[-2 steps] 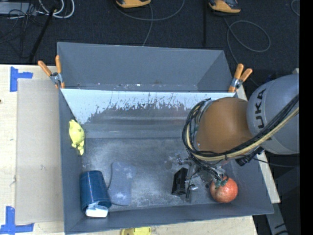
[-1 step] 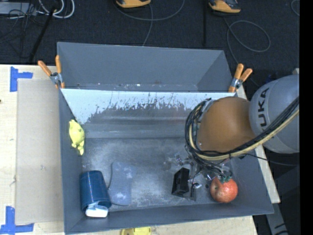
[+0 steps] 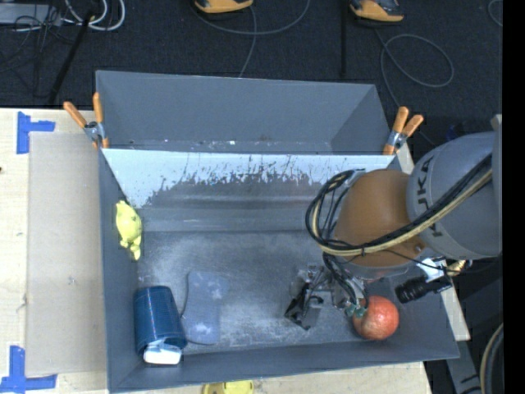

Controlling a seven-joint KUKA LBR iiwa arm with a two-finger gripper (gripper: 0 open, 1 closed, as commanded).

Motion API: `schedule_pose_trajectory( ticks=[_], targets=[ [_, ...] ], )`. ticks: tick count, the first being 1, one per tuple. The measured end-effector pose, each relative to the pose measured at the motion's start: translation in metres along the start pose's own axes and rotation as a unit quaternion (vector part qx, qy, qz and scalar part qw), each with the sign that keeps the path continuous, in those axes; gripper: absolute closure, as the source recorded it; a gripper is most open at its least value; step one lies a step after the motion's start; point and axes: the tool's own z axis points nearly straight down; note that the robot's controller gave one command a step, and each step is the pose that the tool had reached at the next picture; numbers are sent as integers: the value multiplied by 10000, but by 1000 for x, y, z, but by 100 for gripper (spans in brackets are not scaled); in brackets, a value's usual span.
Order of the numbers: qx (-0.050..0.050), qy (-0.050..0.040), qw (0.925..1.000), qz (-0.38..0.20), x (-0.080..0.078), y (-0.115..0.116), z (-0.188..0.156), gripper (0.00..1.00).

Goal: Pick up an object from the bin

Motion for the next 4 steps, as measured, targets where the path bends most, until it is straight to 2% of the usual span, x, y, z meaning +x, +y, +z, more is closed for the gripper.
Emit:
schedule_pose_trajectory(
  ticks=[1,2,3,4],
  targets=[
    [-1,0,10000,2,0,0,0,100],
    [18,-55,9998,-173,22,18,-93,100],
    [17,-55,9998,-167,22,18,-93,100],
    [21,-13,9999,-170,32,12,-134,100]
  ],
)
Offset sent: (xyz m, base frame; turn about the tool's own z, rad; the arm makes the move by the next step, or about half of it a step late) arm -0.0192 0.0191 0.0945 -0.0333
